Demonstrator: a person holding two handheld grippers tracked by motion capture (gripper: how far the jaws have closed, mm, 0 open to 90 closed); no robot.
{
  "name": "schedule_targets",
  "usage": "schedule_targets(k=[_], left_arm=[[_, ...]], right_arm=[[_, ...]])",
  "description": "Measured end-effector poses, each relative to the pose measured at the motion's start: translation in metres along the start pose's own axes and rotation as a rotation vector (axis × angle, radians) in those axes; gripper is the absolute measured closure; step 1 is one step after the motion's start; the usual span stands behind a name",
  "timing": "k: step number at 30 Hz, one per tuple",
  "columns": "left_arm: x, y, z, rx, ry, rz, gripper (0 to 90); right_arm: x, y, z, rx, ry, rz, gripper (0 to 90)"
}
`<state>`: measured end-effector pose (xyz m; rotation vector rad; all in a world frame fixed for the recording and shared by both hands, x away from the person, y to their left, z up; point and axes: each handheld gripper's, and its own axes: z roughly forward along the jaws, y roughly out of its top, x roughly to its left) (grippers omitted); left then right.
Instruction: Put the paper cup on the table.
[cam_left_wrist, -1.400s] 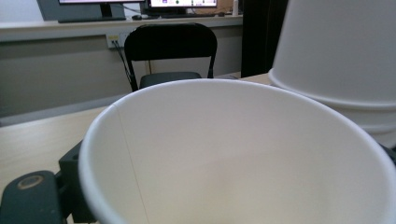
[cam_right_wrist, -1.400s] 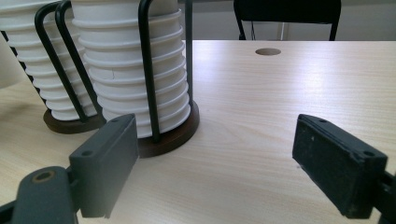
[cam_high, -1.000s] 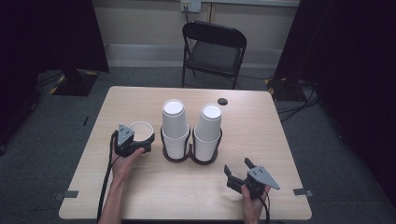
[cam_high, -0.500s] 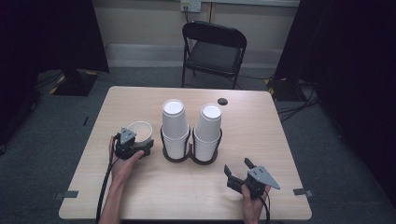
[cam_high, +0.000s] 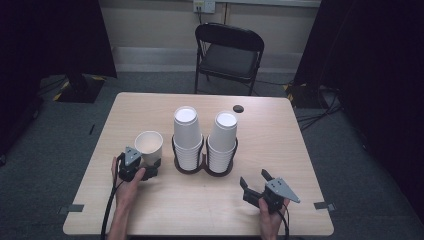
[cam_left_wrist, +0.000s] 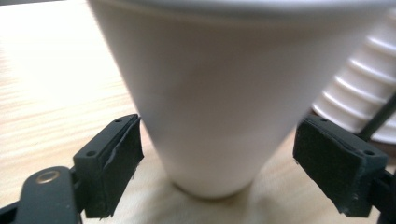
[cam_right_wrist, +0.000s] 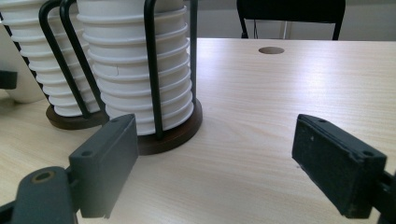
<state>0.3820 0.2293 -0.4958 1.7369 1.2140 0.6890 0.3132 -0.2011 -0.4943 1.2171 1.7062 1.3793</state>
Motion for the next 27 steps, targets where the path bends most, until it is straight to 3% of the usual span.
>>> schedule_targets(k=[5, 8, 13, 15, 17, 21, 25, 27], left_arm=[[-0.007, -0.01, -0.02, -0.046, -0.006, -0.007, 15.5], [-0.018, -0.015, -0.039, -0.113, -0.017, -0.004, 15.5], [-0.045, -0.023, -0.062, -0.161, -0.059, 0.054, 15.4], [-0.052, -0.026, -0.064, -0.187, -0.077, 0.037, 15.3], [-0.06, -0.03, -0.065, -0.21, -0.064, 0.015, 15.5], [-0.073, -0.031, -0.06, -0.228, -0.064, 0.068, 15.5], [-0.075, -0.032, -0.055, -0.231, -0.074, 0.082, 15.5], [-0.074, -0.032, -0.055, -0.218, -0.079, 0.065, 15.5]], right_arm=[[0.0, 0.0, -0.001, -0.004, 0.001, 0.006, 14.0], [0.0, 0.0, -0.001, -0.007, 0.0, 0.005, 14.0], [0.0, 0.0, -0.001, -0.009, 0.001, 0.002, 14.0], [0.0, -0.001, -0.001, -0.008, 0.002, 0.004, 14.0], [0.0, 0.0, -0.001, -0.006, 0.003, 0.007, 14.0], [0.0, 0.0, 0.0, 0.004, -0.005, 0.001, 14.0], [0.002, 0.001, 0.003, 0.036, -0.022, -0.012, 14.5], [0.002, 0.001, 0.004, 0.046, -0.032, -0.013, 14.5]])
